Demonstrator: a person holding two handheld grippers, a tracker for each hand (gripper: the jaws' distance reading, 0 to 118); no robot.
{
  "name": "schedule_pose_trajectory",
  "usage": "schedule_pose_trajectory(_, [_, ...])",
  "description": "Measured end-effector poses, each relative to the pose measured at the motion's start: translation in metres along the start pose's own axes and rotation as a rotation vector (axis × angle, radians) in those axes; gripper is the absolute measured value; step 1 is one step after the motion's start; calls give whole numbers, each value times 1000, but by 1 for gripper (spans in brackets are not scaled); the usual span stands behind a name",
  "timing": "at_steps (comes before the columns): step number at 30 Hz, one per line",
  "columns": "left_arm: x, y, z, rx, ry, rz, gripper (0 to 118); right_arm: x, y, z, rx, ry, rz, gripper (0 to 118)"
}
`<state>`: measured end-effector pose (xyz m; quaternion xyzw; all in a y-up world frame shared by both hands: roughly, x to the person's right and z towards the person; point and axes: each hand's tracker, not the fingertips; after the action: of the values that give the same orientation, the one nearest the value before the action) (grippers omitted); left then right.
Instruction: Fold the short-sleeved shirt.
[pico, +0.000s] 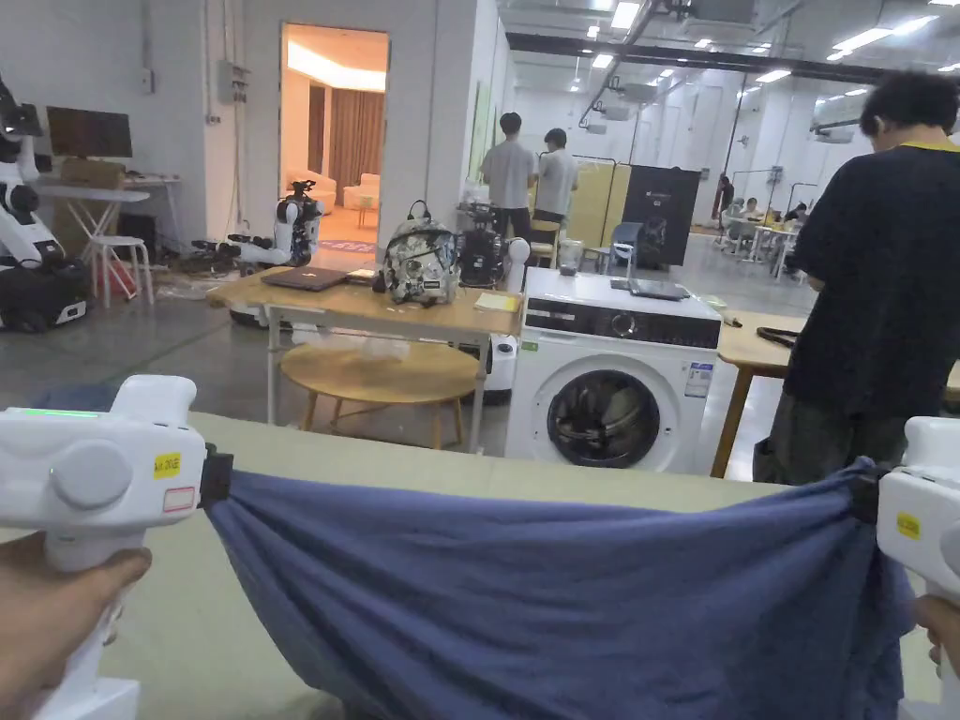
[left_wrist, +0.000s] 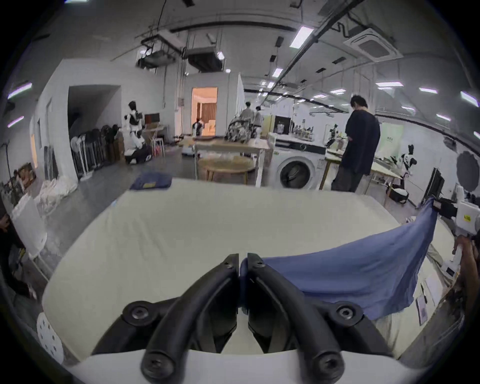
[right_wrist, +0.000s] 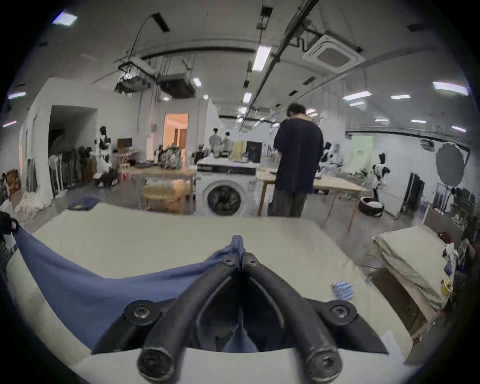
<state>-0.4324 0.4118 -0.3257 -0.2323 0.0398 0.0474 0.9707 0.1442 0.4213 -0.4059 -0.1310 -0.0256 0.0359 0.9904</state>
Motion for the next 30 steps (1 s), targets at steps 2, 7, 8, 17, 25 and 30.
schedule_pose_trajectory(2, [9,31,-4,32,-8,-14,0,11,18,-8,37,-24,-14,0])
schedule_pose_trajectory(7, [23,94,-10,82,-1,-28,0,19,66,-3,103,-65,-32,0])
schedule_pose_trajectory(8, [25,106,-11,99,1,-25,0,19,75,-5,109,-67,-30,0])
schedule_pose_trajectory(17, [24,185,-28,167,63,-47,0,-1,142,-25,182,-103,-31,0])
schedule_pose_trajectory(25, [11,231,-28,230,101,-24,0,-20,188,-51,234,-109,-34,0])
schedule_pose_trajectory(30, [4,252,-32,273,127,-37,0,-31,203,-60,265,-117,2,0])
